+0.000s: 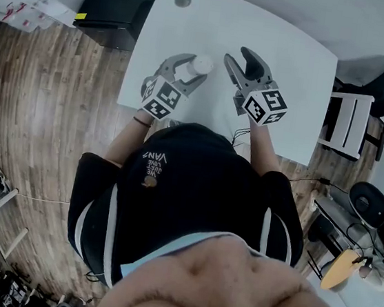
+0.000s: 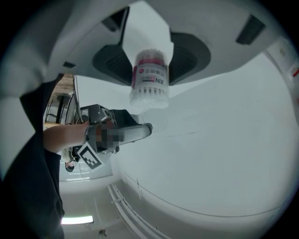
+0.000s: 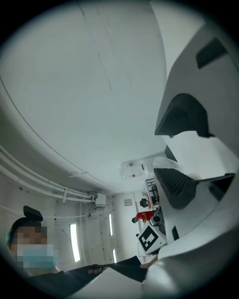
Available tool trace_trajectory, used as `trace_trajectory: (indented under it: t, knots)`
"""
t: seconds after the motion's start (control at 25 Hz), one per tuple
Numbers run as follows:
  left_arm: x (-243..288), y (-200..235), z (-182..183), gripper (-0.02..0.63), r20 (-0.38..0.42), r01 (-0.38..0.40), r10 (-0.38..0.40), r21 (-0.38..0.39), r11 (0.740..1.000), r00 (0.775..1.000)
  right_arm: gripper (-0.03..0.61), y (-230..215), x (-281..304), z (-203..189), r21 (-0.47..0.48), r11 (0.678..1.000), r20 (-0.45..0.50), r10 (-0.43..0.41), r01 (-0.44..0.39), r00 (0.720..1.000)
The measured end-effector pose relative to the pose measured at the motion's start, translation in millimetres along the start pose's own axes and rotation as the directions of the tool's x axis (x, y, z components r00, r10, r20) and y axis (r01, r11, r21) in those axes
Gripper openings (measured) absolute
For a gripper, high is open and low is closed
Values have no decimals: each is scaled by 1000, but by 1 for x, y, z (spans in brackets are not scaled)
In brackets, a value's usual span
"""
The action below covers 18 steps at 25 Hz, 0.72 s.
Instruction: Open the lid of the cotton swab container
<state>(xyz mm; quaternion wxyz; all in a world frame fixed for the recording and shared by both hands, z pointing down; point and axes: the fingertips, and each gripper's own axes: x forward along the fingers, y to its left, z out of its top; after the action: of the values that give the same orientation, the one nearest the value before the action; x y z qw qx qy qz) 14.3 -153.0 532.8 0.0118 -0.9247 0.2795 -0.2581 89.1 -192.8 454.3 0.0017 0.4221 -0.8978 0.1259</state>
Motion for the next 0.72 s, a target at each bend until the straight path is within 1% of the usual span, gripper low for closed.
trace_trajectory:
  t: [0.2,0.32,0.72]
  knots:
    - [-2,-2,4,250,6,13,-13,-14,1000,1000,230,-5,-2,1,-7,999,-8,-34,34,999]
    - [-3,0,5,250,11,13,-12,-37,999,1000,230,-3,-3,1,-8,999,-3,-32,32,999]
    - [-2,7,7,250,11,0,0,-62,998,1000,230,0,-3,5,-14,999,17,-29,29,999]
